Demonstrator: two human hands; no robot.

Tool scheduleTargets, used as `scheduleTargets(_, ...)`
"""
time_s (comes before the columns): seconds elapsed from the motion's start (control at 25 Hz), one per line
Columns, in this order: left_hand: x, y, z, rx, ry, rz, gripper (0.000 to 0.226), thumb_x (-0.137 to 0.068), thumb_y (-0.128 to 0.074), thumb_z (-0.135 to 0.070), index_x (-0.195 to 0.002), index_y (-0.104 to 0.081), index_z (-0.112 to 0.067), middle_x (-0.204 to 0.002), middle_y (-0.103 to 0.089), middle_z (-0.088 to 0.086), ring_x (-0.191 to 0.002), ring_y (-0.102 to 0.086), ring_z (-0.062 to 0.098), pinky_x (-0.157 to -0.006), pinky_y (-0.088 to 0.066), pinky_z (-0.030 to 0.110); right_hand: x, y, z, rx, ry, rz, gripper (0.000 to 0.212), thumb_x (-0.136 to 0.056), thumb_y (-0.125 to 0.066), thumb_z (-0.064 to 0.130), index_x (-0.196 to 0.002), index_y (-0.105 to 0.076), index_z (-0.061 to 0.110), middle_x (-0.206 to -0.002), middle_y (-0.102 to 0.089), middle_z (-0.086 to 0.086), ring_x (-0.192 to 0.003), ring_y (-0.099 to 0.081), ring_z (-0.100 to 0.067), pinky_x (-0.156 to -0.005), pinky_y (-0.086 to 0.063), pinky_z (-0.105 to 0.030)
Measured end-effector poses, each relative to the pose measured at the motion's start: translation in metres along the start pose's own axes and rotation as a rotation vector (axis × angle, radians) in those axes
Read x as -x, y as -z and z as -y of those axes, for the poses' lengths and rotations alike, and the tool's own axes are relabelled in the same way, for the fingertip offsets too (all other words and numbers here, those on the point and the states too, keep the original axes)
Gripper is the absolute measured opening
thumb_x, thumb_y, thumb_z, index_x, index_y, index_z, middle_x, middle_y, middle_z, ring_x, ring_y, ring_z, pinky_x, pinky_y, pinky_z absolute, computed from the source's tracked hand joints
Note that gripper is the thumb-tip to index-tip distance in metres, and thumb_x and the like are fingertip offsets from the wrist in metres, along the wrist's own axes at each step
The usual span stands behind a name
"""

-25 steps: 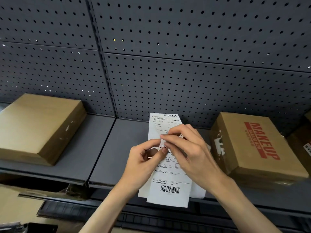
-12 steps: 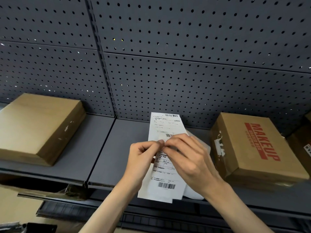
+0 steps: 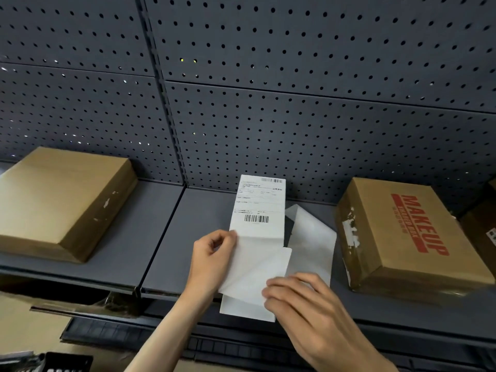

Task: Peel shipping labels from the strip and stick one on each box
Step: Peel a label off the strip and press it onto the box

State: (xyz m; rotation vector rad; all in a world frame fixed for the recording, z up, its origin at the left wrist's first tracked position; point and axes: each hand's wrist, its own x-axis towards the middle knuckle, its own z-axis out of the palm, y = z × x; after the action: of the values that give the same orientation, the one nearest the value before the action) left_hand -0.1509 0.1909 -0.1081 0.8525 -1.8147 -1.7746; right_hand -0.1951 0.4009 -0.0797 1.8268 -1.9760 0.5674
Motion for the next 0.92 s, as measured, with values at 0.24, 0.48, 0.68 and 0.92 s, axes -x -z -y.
scheduleTargets(0.24,0.001,0.006,0.013,-0.095,-0.076,-0.063,0.038,-0.100,-0.055,-0.019,-0.065,-0.054,-0.005,-0.050,-0.051,-0.013,-0.047,-0.040,0.000,-0.045,-0.032,0.014,0.016,0.028,0.013,-0.202,-0.178,-0.046,0.012,-0.087,-0.078,0.006,-0.087,-0.074,0.017,-0.098,-0.073,0.009,-0.096,-0.069,-0.007,-0.084,-0.047,-0.028)
scheduleTargets(0.48,0.011,0.020,0.034,-0.202,-0.102,-0.101,0.034,-0.099,-0.058,-0.024,-0.068,-0.059,-0.011,-0.056,-0.052,0.002,-0.052,-0.042,0.013,-0.047,-0.031,0.025,0.019,0.077,0.004,-0.363,-0.510,-0.382,0.001,-0.080,-0.076,0.015,-0.081,-0.077,0.015,-0.088,-0.077,0.017,-0.081,-0.073,-0.003,-0.072,-0.054,-0.020)
scheduleTargets(0.68,0.045,0.032,0.048,-0.250,-0.140,-0.011,0.027,-0.097,-0.060,-0.029,-0.073,-0.067,-0.017,-0.058,-0.058,0.014,-0.049,-0.041,0.009,-0.046,-0.032,0.024,0.017,0.110,-0.039,-0.444,-0.799,-0.538,0.016,-0.087,-0.078,0.010,-0.092,-0.067,0.021,-0.095,-0.071,0.018,-0.089,-0.069,-0.007,-0.075,-0.054,-0.008)
scheduleTargets(0.92,0.068,0.060,0.059,-0.860,-0.469,0.093,0.035,-0.088,-0.050,-0.048,-0.066,-0.060,-0.023,-0.063,-0.055,-0.013,-0.056,-0.053,0.006,-0.048,-0.044,0.028,-0.003,0.104,-0.071,-0.489,-0.814,-0.453,0.034,-0.077,-0.078,0.002,-0.095,-0.064,0.027,-0.098,-0.068,0.013,-0.087,-0.067,-0.009,-0.072,-0.057,-0.015)
